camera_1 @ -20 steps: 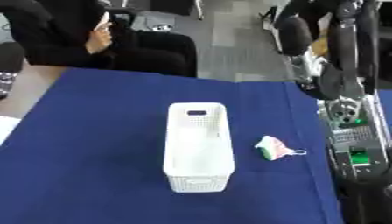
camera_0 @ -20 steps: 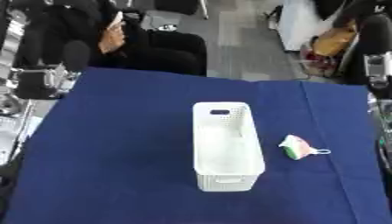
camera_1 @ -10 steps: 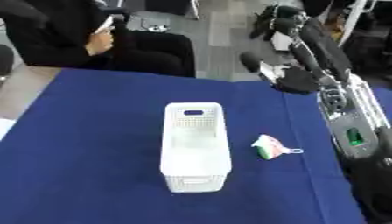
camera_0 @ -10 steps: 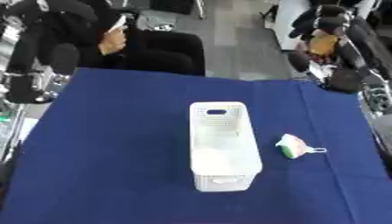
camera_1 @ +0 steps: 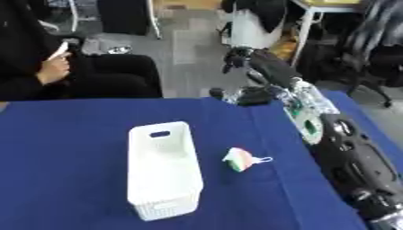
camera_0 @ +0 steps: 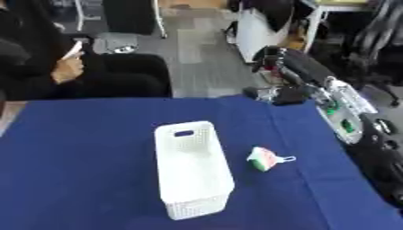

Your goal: Pick up objects on the table and place them in the box.

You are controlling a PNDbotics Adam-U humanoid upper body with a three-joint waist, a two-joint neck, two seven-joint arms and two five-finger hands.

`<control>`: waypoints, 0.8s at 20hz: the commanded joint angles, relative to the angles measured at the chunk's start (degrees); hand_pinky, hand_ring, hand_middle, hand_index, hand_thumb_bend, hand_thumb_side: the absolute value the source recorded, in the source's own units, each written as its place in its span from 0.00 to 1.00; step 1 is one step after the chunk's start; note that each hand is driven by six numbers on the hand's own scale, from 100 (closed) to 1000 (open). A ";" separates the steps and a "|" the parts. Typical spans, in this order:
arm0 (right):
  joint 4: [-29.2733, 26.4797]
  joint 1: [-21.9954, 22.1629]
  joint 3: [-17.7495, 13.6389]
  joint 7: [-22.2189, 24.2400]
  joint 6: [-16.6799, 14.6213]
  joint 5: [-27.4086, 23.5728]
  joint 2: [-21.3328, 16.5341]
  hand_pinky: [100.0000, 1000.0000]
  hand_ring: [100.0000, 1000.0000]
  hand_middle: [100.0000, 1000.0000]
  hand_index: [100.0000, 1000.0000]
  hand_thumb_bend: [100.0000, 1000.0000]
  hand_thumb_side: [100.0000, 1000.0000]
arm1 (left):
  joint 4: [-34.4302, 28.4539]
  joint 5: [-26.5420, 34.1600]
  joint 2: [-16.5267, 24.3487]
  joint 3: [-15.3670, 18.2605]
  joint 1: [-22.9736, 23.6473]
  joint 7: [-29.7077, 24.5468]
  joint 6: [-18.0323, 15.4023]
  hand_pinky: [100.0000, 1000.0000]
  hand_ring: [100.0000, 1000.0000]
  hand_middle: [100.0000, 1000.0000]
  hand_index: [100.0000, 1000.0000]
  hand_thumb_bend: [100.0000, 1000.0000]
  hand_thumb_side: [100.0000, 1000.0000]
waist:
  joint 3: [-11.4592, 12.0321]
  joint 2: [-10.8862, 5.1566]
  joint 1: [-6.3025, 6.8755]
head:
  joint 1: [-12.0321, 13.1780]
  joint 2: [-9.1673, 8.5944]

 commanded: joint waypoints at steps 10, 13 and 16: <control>10.35 -3.15 0.32 -0.33 -2.27 8.11 -0.14 0.83 0.74 0.75 0.67 0.67 1.00 | -0.18 1.07 1.64 0.80 -0.64 -1.51 -0.37 0.44 0.55 0.39 0.69 0.05 0.77 | 0.14 -0.51 0.18 | -2.39 -3.93; 12.24 -3.06 0.00 -0.40 -2.26 8.92 0.54 0.84 0.76 0.75 0.68 0.67 1.00 | -0.16 1.21 1.57 0.79 -0.71 -1.68 -0.44 0.44 0.55 0.39 0.69 0.05 0.77 | 0.26 -0.44 0.18 | -2.65 -5.02; 13.95 -3.08 -0.25 -0.71 -2.03 10.37 1.05 0.85 0.76 0.76 0.68 0.67 1.00 | -0.15 1.28 1.49 0.75 -0.75 -1.93 -0.49 0.44 0.55 0.39 0.69 0.05 0.77 | 0.37 -0.40 0.16 | -2.67 -5.86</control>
